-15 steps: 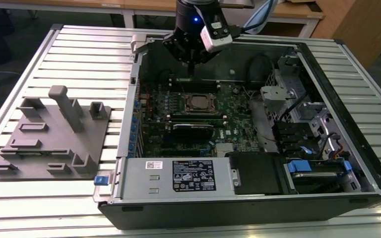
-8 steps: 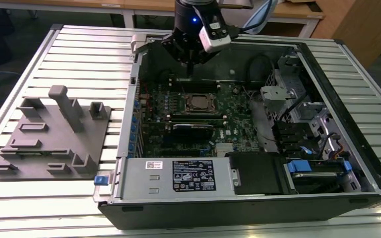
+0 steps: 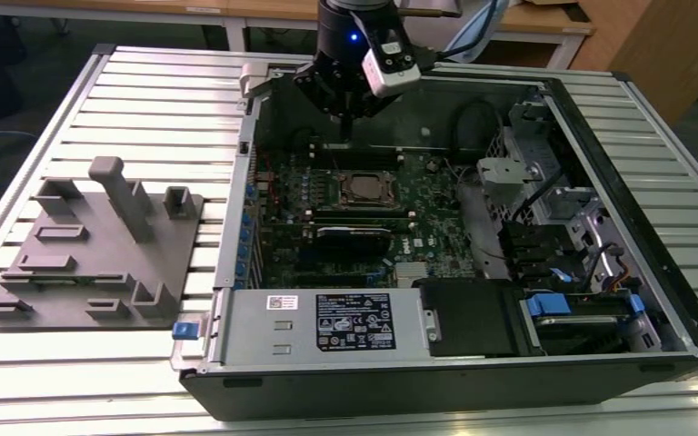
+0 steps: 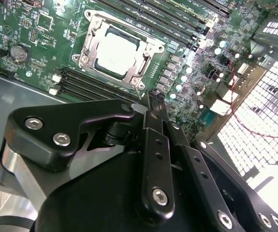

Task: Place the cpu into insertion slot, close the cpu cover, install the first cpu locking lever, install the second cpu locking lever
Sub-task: 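Install the first cpu locking lever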

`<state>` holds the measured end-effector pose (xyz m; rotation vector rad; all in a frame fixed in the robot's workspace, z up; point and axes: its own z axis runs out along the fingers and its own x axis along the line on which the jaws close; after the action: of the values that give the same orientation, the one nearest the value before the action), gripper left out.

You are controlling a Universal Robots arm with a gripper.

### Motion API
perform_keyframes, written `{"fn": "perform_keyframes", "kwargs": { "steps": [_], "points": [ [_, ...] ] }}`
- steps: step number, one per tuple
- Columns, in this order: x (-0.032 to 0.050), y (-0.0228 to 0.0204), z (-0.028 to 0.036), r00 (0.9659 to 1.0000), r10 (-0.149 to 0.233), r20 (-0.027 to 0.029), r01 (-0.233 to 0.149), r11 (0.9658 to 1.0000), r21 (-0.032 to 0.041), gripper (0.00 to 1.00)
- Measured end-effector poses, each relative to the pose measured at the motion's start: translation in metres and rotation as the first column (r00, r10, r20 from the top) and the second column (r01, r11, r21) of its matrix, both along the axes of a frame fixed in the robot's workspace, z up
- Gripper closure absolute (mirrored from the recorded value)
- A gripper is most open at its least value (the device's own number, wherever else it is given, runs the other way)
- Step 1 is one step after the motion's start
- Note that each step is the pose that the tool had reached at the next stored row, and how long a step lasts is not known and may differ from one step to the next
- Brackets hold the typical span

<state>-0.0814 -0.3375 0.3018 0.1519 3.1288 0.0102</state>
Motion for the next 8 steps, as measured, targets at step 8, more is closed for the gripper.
{"fn": "perform_keyframes", "kwargs": {
  "steps": [8],
  "points": [
    [-0.0024, 0.0000, -0.0012, 1.0000, 0.000, 0.0002, 0.000, 1.0000, 0.0003, 0.89]
  ]
}}
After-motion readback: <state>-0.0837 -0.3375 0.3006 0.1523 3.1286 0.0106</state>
